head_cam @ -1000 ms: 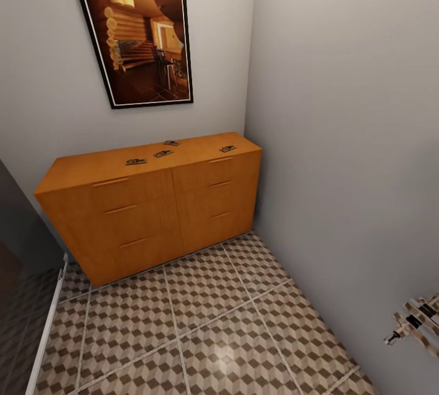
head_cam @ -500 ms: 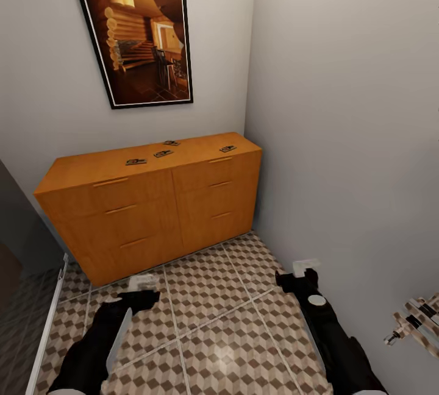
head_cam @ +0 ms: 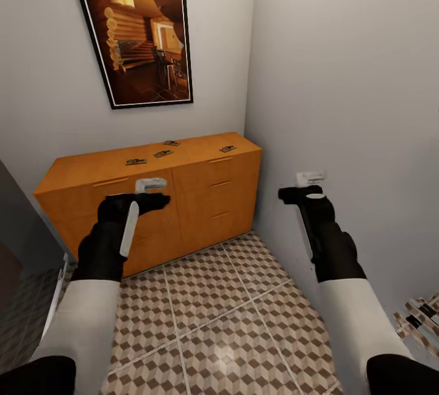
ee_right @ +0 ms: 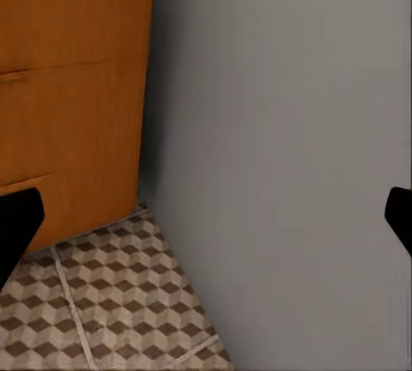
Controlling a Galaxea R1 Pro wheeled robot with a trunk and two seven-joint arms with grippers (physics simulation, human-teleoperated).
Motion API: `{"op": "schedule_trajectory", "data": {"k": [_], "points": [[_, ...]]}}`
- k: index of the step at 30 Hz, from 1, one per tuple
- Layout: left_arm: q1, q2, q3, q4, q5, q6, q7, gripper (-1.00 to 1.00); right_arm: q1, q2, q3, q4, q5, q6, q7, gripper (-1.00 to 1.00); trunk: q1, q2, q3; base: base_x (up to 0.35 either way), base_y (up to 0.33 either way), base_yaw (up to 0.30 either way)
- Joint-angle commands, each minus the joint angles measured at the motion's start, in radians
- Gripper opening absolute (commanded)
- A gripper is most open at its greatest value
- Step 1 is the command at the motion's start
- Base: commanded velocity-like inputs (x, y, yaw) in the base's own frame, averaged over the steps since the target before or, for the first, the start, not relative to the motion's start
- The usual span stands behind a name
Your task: Take the four mousetraps from the cabinet in the bathroom and place them on the bathroom floor. Make sure all four end up on the same floor surface, and ensure that at least two of them are either under or directly next to the same bathroom sink.
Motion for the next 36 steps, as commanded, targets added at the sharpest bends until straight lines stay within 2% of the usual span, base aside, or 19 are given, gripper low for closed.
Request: {"op": "schedule_trajectory", "data": {"k": [1,2,3,6,8,13,15,17,18,26,29,36], "points": [[-0.051,0.001,0.002,-0.008,-0.004,0.030,0.001,1.00,-0.035,0.000,0.000,-0.006,-0.001,0.040,-0.001,1.00,0.000,0.000,-0.001,0.000,0.000,0.000],[-0.114,0.005,0.004,-0.012,-0.005,0.053,0.002,1.00,-0.091,0.000,0.000,-0.001,-0.004,0.087,0.001,1.00,0.000,0.000,-0.001,0.000,0.000,0.000],[-0.151,0.006,0.005,-0.010,-0.005,0.061,0.003,1.00,-0.129,0.002,0.000,0.013,-0.006,0.109,0.002,1.00,0.000,0.000,-0.001,0.000,0.000,0.000],[-0.200,0.004,0.005,-0.004,-0.003,0.069,0.010,1.00,-0.193,0.011,0.004,0.052,-0.007,0.130,0.004,1.00,0.000,0.000,-0.001,0.000,0.000,0.000],[-0.264,-0.003,0.004,0.002,0.000,0.075,0.022,1.00,-0.282,0.042,0.025,0.115,-0.009,0.150,0.006,1.00,0.000,0.000,-0.001,0.000,0.000,0.000],[-0.334,-0.007,0.003,0.004,0.003,0.080,0.028,1.00,-0.348,0.067,0.042,0.165,-0.012,0.176,0.009,1.00,0.000,0.000,-0.001,0.000,0.000,0.000],[-0.372,-0.006,0.003,0.004,0.003,0.081,0.030,1.00,-0.386,0.076,0.048,0.178,-0.031,0.189,0.010,1.00,0.000,0.000,-0.001,0.000,0.000,0.000],[-0.393,-0.004,0.003,0.005,0.003,0.081,0.031,1.00,-0.418,0.079,0.049,0.182,-0.069,0.197,0.010,1.00,0.000,0.000,-0.001,0.000,0.000,0.000],[-0.403,-0.003,0.003,0.004,0.001,0.080,0.032,1.00,-0.432,0.080,0.050,0.184,-0.101,0.204,0.010,1.00,0.000,0.000,-0.001,0.000,0.000,0.000],[-0.440,0.000,-0.001,0.004,-0.001,0.084,0.033,1.00,-0.453,0.079,0.050,0.192,-0.206,0.241,0.010,1.00,0.000,0.000,-0.001,0.000,0.000,0.000],[-0.443,0.009,-0.020,-0.009,-0.001,0.086,0.032,1.00,-0.454,0.080,0.051,0.193,-0.259,0.248,0.010,1.00,0.000,0.000,-0.001,0.000,0.000,0.000],[-0.426,0.036,-0.041,-0.038,-0.001,0.086,0.032,1.00,-0.452,0.079,0.051,0.193,-0.305,0.250,0.011,1.00,0.000,0.000,-0.001,0.000,0.000,0.000]]}}
